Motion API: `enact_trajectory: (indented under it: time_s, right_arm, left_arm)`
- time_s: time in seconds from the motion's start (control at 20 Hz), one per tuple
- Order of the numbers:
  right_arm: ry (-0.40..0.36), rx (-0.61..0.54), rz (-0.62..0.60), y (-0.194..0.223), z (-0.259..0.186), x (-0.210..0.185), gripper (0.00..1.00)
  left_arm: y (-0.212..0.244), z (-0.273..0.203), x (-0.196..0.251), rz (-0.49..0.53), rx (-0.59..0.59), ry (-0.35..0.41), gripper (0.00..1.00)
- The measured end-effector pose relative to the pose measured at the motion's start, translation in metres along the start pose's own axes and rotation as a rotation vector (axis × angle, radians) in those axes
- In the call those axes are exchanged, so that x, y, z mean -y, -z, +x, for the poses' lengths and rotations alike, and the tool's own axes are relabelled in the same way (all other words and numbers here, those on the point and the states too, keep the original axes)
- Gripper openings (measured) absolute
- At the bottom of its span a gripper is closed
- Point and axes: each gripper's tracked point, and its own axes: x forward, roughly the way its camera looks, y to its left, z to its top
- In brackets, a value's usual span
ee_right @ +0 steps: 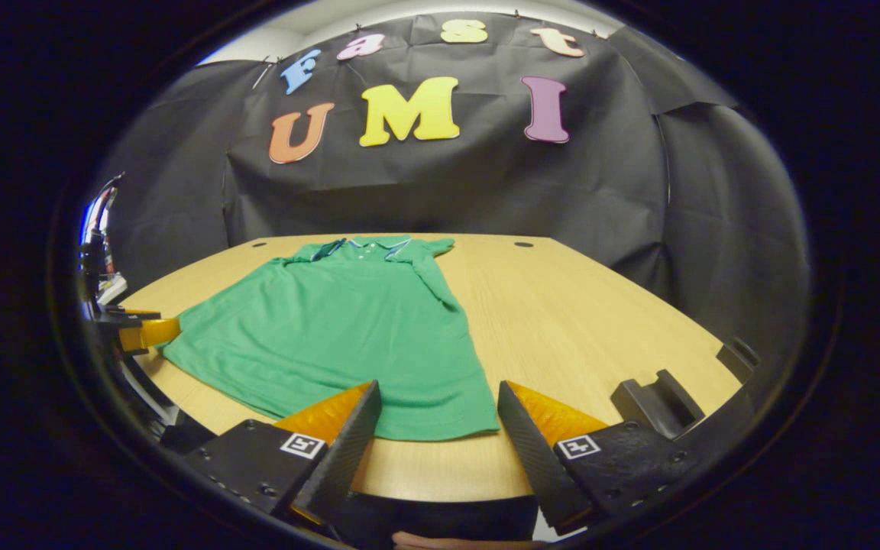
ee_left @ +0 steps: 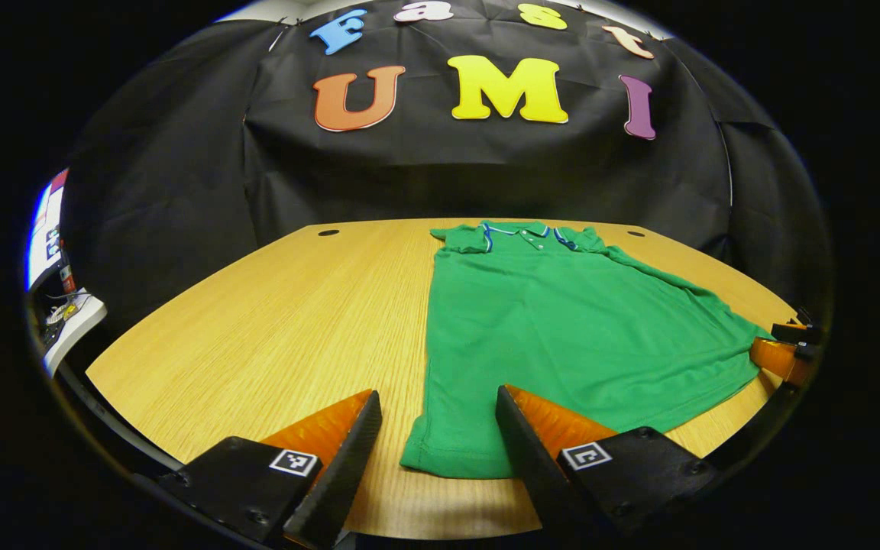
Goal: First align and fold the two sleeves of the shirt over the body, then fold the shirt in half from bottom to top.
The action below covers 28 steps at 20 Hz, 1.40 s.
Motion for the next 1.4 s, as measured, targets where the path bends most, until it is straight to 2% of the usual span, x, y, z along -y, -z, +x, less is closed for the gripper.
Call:
enact_trajectory:
  time_s: [0.05,0.1,0.15,0.2,0.25,0.3,0.35,0.4,0.45,0.5,0.55,0.6,0.8,1.05,1.2,1.4]
  right_arm:
    - [-0.005,0.004,0.009,-0.001,0.001,0.000,0.95]
    - [-0.007,0.000,0.022,0.000,0.003,0.001,0.94]
    - [-0.007,0.004,0.040,0.001,0.003,0.001,0.94]
    - [-0.001,0.016,0.030,-0.001,0.005,0.002,0.93]
    - [-0.005,0.004,0.030,0.003,0.005,-0.002,0.88]
    - [-0.002,0.015,0.012,0.001,0.006,-0.003,0.60]
    - [-0.005,0.000,-0.003,0.004,0.009,-0.005,0.59]
    - [-0.008,0.024,-0.009,-0.001,0.012,-0.009,0.44]
    - [-0.011,0.005,-0.013,0.002,0.010,-0.017,0.35]
    - [0.001,0.022,-0.019,-0.001,0.013,-0.015,0.09]
    - [0.007,0.013,-0.044,-0.002,0.011,-0.017,0.08]
    - [0.010,0.026,-0.065,-0.006,0.011,-0.018,0.01]
    - [-0.006,0.014,-0.045,-0.014,0.014,-0.020,0.00]
    - [-0.022,0.076,-0.018,-0.062,0.016,-0.025,0.01]
    - [-0.027,0.134,-0.049,-0.100,0.023,-0.030,0.01]
    - [-0.018,0.188,-0.077,-0.143,0.056,-0.035,0.01]
  left_arm:
    - [-0.001,0.000,0.001,0.002,0.007,0.002,0.94]
    - [0.000,0.001,0.003,0.006,0.003,0.003,0.93]
    - [-0.001,0.001,0.004,0.012,0.005,0.002,0.77]
    - [-0.002,0.002,0.007,0.021,0.003,0.007,0.68]
    - [-0.001,0.003,0.014,0.036,0.001,0.027,0.52]
    - [-0.001,0.003,0.018,0.050,0.001,0.037,0.43]
    - [-0.002,0.003,0.018,0.066,0.000,0.040,0.23]
    - [-0.003,0.003,0.019,0.073,0.008,0.040,0.18]
    - [-0.004,0.004,0.020,0.073,0.014,0.040,0.11]
    - [-0.005,0.005,0.020,0.068,0.017,0.041,0.09]
    - [-0.006,0.006,0.022,0.064,0.020,0.047,0.07]
    - [-0.008,0.005,0.022,0.055,0.024,0.052,0.07]
    - [-0.036,-0.002,0.020,0.055,0.074,0.058,0.07]
    - [-0.080,-0.005,0.015,0.048,0.142,0.078,0.06]
    - [-0.103,0.010,0.006,0.062,0.167,0.068,0.06]
    - [-0.135,0.045,0.000,0.025,0.197,0.077,0.06]
